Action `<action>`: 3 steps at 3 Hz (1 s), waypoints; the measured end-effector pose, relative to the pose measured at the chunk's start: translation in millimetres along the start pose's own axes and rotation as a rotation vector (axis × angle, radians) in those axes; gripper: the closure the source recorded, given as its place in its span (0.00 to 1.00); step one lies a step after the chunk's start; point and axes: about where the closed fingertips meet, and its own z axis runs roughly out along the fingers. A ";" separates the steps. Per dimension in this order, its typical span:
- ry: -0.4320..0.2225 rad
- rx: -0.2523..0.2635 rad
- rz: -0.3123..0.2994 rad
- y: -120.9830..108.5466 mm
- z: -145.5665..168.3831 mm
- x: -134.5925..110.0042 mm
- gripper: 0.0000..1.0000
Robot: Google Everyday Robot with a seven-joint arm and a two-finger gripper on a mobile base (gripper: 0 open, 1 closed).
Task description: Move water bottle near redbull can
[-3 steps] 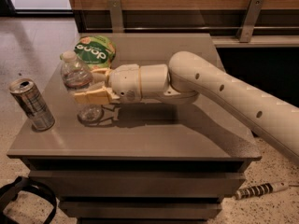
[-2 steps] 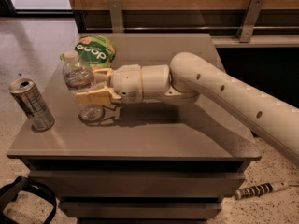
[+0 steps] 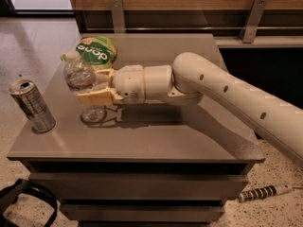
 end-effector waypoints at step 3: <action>-0.001 -0.009 -0.002 2.7 4.3 -1.6 0.00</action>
Offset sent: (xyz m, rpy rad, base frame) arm 0.0000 0.0001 0.0000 0.0000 0.0000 0.0002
